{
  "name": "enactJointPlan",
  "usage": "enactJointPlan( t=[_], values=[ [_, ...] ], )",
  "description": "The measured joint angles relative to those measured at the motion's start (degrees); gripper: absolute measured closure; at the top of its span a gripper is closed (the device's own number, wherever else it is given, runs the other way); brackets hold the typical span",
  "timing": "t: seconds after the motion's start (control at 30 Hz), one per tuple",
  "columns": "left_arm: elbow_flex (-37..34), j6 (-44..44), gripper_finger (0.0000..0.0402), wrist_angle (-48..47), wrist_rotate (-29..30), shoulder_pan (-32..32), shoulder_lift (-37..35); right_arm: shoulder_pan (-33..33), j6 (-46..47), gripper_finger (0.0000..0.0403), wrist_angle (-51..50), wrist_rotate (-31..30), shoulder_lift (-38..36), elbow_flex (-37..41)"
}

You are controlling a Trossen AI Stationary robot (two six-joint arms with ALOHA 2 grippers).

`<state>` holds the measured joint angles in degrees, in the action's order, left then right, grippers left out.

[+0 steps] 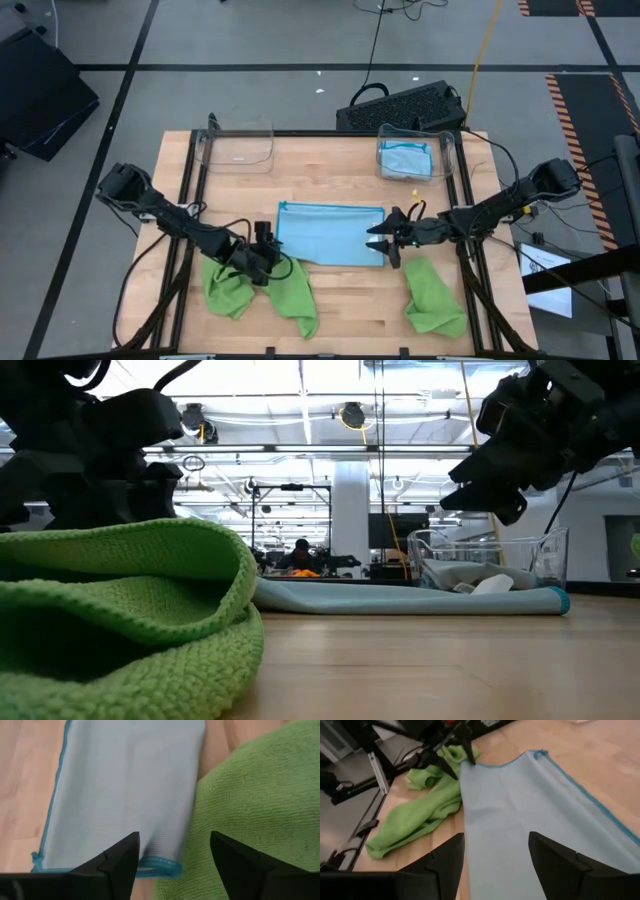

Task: Fold microfiber towels
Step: Fold the blue microfiber cloth

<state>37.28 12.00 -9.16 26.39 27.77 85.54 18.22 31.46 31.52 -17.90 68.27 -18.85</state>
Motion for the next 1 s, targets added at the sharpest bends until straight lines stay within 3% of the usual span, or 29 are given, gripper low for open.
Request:
enactJointPlan(
  t=[0.4, 0.57, 0.77, 1.0],
  values=[
    [0.00, -1.85, 0.0319, -1.21, -0.05, -0.32, 0.00, -0.13, 1.65, 0.0190, 1.85, -3.71, 0.06, -0.11],
    [0.01, -2.87, 0.0389, -1.27, 0.04, -0.74, -0.51, -0.13, 1.86, 0.0190, 1.64, -6.16, 3.26, -3.08],
    [2.23, -8.54, 0.0391, -0.99, -0.21, -0.75, -2.62, -0.13, -0.23, 0.0190, -2.52, -8.63, 14.31, -13.36],
    [3.23, -15.65, 0.0391, 0.20, -5.39, -4.14, -3.19, -1.22, -9.15, 0.0190, -3.79, -9.06, 29.05, -29.18]
  ],
)
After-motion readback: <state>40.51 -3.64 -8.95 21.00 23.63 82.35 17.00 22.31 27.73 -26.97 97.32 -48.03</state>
